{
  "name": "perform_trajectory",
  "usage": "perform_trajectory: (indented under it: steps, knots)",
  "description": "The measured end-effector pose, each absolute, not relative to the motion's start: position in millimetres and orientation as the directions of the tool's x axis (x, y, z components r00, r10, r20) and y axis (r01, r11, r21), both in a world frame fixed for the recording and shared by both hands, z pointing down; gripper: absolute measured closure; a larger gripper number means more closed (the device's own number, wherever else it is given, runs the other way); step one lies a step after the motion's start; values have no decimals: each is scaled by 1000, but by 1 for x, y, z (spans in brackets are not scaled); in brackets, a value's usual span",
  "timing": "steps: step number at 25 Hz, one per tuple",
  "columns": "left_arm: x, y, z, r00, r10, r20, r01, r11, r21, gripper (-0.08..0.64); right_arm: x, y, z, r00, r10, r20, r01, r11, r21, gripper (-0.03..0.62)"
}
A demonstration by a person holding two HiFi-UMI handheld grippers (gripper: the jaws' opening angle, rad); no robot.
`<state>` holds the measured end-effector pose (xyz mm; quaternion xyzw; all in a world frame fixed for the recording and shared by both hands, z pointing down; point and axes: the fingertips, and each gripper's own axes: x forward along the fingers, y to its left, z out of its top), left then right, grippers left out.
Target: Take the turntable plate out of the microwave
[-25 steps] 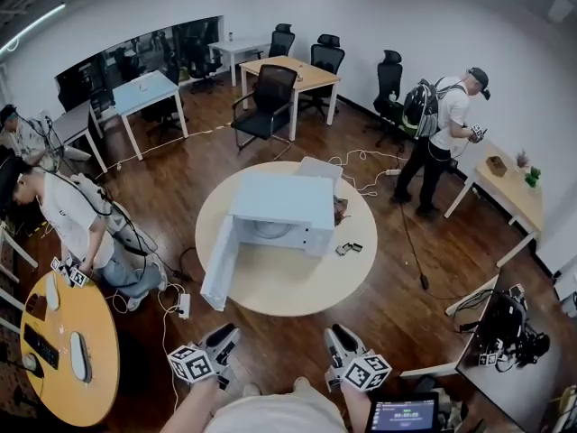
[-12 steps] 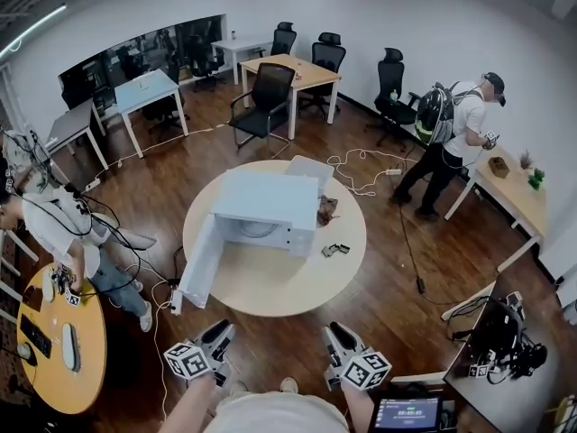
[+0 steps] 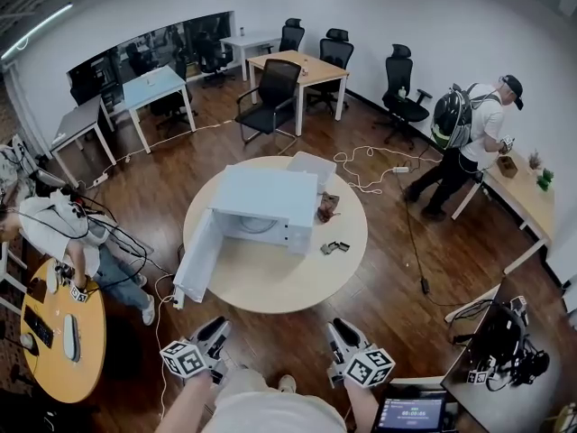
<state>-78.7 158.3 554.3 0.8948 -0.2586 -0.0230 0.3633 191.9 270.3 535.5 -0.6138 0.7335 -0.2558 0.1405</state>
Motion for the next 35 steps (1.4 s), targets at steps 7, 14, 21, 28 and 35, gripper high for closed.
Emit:
perform_trajectory:
  steps: [7, 14, 21, 28, 35]
  knots:
    - [-77, 156, 551, 857, -492, 154, -462, -599, 654, 425, 194, 267, 537, -212, -970, 121, -834, 115, -540, 483]
    - [-75, 129, 550, 858, -494, 144, -455, -598, 661, 425, 192, 245, 537, -205, -972, 118, -832, 110, -544, 483]
    - [-76, 91, 556, 872, -466, 152, -440, -608, 660, 425, 184, 208, 540, -186, -974, 132, -829, 83, -553, 483]
    - [-73, 37, 556, 890, -430, 152, -417, -632, 653, 425, 177, 155, 543, -159, -976, 148, -828, 50, -558, 483]
    - [-74, -18, 556, 905, -398, 153, -395, -649, 650, 425, 171, 102, 542, -131, -976, 173, -834, 14, -551, 483]
